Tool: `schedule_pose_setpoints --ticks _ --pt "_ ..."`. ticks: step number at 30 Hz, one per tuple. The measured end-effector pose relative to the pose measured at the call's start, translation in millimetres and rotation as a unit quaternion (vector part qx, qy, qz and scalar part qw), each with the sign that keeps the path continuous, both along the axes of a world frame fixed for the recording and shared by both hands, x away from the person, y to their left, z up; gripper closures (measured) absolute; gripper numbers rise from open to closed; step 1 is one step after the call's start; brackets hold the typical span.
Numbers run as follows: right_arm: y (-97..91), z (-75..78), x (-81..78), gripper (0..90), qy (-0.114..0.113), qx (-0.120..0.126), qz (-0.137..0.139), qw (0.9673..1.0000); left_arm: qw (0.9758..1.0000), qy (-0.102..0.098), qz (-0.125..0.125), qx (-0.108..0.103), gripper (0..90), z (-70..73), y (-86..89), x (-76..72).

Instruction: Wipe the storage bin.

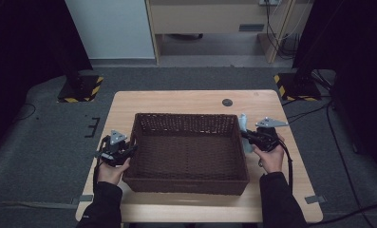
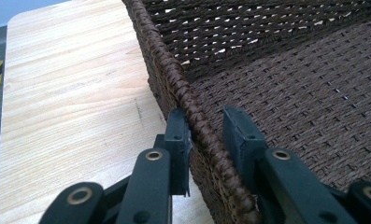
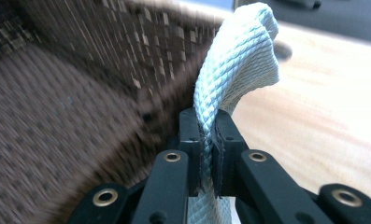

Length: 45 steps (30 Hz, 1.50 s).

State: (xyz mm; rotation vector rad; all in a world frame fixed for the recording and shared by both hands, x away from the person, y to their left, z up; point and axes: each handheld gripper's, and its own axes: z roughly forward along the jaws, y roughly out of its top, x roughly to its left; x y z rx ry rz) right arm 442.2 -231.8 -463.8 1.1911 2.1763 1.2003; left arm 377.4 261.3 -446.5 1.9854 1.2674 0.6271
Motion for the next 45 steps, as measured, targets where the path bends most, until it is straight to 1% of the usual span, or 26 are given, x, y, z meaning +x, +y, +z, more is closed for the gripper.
schedule_pose_setpoints --ticks 3,4,5,7,9,11,13,14,16,17,18,19,20,22,25,26,28,31,34,36,37,38,39,42,43,45 --pt "1.2 -12.9 4.0 85.1 0.038 -0.020 -0.002 0.9991 1.0000 0.000 0.005 0.001 72.3 0.5 0.0 1.5" --pt "1.8 -19.6 5.6 85.1 0.061 -0.030 -0.004 0.9977 1.0000 0.000 0.007 -0.001 72.6 0.4 0.5 2.4" --pt "2.2 -25.0 6.9 85.1 0.071 -0.043 -0.003 0.9965 1.0000 0.001 0.007 -0.003 72.8 0.4 0.9 3.2" --pt "4.6 -32.5 8.8 85.1 0.090 -0.056 -0.004 0.9943 1.0000 0.001 0.008 -0.005 72.7 0.2 2.3 5.0" --pt "8.0 -36.5 9.1 85.1 0.097 -0.049 0.000 0.9941 0.9999 0.000 0.010 -0.005 72.7 0.1 3.1 6.3" --pt "8.7 -34.0 9.0 85.1 0.095 -0.043 0.001 0.9946 0.9999 0.000 0.012 -0.006 72.6 0.0 3.9 7.0" --pt "6.6 -26.6 7.1 85.1 0.082 -0.033 0.000 0.9961 0.9999 0.000 0.015 -0.006 72.4 -0.1 4.6 7.6" --pt "5.0 -19.9 5.0 85.2 0.072 -0.020 0.000 0.9972 0.9999 -0.002 0.014 -0.006 72.3 -0.1 5.2 7.9" --pt "1.1 -1.6 -1.8 85.2 0.034 0.007 0.004 0.9994 0.9999 -0.002 0.015 -0.008 71.6 -0.2 5.6 8.0" --pt "-0.2 6.1 -5.0 85.2 0.018 0.021 0.006 0.9996 0.9998 -0.002 0.016 -0.010 70.9 -0.2 5.4 7.7" --pt "-1.0 12.4 -7.8 85.3 0.004 0.025 0.007 0.9997 0.9998 -0.002 0.016 -0.009 70.0 -0.2 5.7 7.6" --pt "-0.7 15.8 -9.4 85.3 -0.002 0.027 0.006 0.9996 0.9998 -0.002 0.020 -0.008 67.7 0.0 6.3 7.6" --pt "-1.0 18.4 -10.3 85.3 -0.006 0.021 0.012 0.9997 0.9997 -0.001 0.024 -0.009 64.0 0.1 7.0 7.7" --pt "0.5 16.6 -10.6 85.2 0.002 0.014 0.013 0.9998 0.9996 -0.001 0.026 -0.013 59.1 0.5 8.8 7.5" --pt "5.0 5.5 -7.1 85.2 0.033 -0.023 0.016 0.9991 0.9993 -0.011 0.023 -0.028 52.3 3.3 11.7 5.6" --pt "5.3 2.4 -5.9 85.2 0.035 -0.027 0.017 0.9989 0.9992 -0.016 0.019 -0.033 50.7 5.7 13.0 3.7" --pt "5.0 -6.2 -4.1 85.2 0.055 -0.024 0.018 0.9980 0.9992 -0.019 0.009 -0.033 50.1 9.4 14.5 0.0" --pt "4.5 -21.3 -2.5 85.2 0.090 -0.041 0.014 0.9950 0.9995 -0.020 -0.003 -0.023 52.4 10.2 13.1 -5.8" --pt "8.1 -30.0 -2.8 85.2 0.105 -0.052 0.012 0.9930 0.9997 -0.012 -0.011 -0.016 53.9 7.0 10.3 -8.9" --pt "9.9 -30.3 -2.4 85.2 0.103 -0.057 0.014 0.9929 0.9999 -0.004 -0.011 -0.007 57.2 3.9 8.5 -9.4" --pt "10.6 -28.2 -2.9 85.2 0.104 -0.061 0.014 0.9927 0.9999 0.000 -0.010 -0.009 58.8 2.6 9.0 -9.1" --pt "10.6 -24.5 -3.2 85.2 0.094 -0.061 0.014 0.9936 0.9999 0.002 -0.009 -0.012 59.5 2.0 9.4 -8.9" --pt "10.2 -20.7 -4.1 85.2 0.091 -0.055 0.012 0.9942 0.9998 0.004 -0.011 -0.013 61.0 1.2 10.0 -8.2" --pt "6.4 2.0 -9.8 85.2 0.057 -0.032 0.010 0.9978 0.9998 0.010 -0.011 -0.011 64.4 0.4 9.5 -7.3" --pt "4.9 12.1 -13.1 85.3 0.040 -0.025 0.010 0.9989 0.9999 0.010 -0.010 -0.010 65.1 0.4 9.3 -7.2" --pt "4.5 22.3 -17.8 85.3 0.024 -0.020 0.010 0.9995 0.9998 0.013 -0.005 -0.013 66.5 0.5 8.8 -7.0"
